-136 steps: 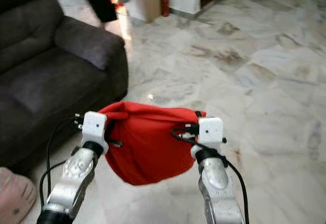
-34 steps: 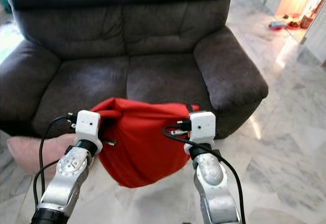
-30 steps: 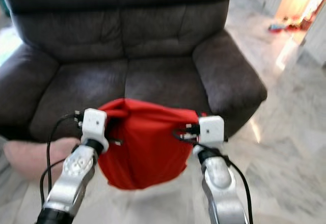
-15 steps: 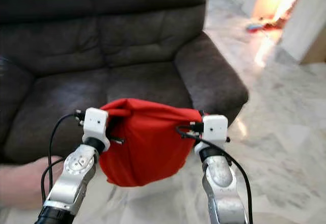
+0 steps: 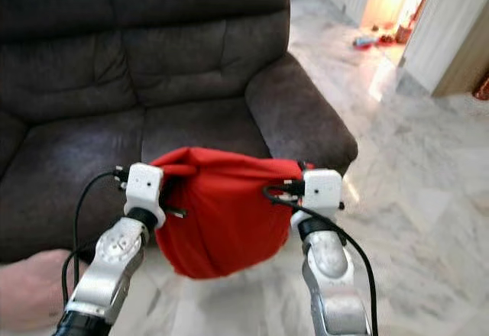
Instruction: Move the pillow to the sofa from floor
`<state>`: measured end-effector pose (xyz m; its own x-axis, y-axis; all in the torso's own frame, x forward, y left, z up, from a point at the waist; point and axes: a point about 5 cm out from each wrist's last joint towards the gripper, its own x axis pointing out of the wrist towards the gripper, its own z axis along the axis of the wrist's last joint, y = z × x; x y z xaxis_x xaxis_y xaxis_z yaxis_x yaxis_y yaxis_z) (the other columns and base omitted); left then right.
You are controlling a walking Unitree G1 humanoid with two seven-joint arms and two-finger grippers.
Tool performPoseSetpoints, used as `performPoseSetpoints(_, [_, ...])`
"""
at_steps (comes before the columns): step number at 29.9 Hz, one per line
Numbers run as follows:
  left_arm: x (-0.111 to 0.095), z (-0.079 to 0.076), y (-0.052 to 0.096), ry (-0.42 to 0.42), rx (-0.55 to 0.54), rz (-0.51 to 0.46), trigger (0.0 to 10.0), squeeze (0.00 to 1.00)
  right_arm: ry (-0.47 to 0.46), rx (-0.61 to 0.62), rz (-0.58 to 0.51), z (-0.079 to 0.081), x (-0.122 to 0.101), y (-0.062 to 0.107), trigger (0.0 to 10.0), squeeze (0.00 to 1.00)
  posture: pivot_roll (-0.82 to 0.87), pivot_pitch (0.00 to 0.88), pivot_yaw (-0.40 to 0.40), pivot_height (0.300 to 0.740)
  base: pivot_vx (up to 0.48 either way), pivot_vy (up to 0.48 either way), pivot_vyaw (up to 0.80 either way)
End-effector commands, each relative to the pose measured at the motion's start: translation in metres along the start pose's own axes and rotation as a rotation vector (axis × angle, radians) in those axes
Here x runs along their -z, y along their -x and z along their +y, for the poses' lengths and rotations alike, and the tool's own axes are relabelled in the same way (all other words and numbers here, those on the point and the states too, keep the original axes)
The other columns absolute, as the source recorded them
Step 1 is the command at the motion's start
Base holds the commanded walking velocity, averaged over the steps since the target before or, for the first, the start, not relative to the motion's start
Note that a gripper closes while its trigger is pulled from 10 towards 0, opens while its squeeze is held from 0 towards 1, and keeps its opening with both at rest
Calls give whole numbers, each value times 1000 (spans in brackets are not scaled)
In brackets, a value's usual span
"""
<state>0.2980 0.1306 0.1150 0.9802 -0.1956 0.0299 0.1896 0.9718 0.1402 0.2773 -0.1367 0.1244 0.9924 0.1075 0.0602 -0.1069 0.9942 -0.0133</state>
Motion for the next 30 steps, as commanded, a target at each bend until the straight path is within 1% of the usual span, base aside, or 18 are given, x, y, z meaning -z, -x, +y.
performPoseSetpoints(1, [-14,6,-3,2,-31,-66,10000,0,17,-22,-97,3,-18,0,10000,0,-146,79,39,739,270,0,800])
performPoseSetpoints(4, [-14,6,-3,2,-31,-66,10000,0,13,-26,-95,4,-18,0,10000,0,-145,75,37,739,271,0,800])
performPoseSetpoints(9, [-14,5,-3,3,-29,-66,10000,0,1,-29,-96,5,-18,-2,10000,0,-146,69,37,739,274,0,0])
performPoseSetpoints(16, [-13,5,-2,3,-27,-66,10000,0,14,-30,-87,4,-16,-1,10000,0,-145,67,38,739,273,0,0])
performPoseSetpoints(21, [-13,5,-2,3,-24,-65,10000,0,7,-27,-87,5,-16,-1,10000,0,-144,69,40,739,274,0,0])
performPoseSetpoints(26, [-14,5,-1,2,-23,-65,10000,0,-4,-7,-85,2,-16,-1,10000,0,-142,73,40,739,269,0,0])
performPoseSetpoints(30, [-14,4,-2,6,-8,-69,10000,0,-4,-6,-83,2,-15,-1,10000,0,-138,78,39,739,0,0,0])
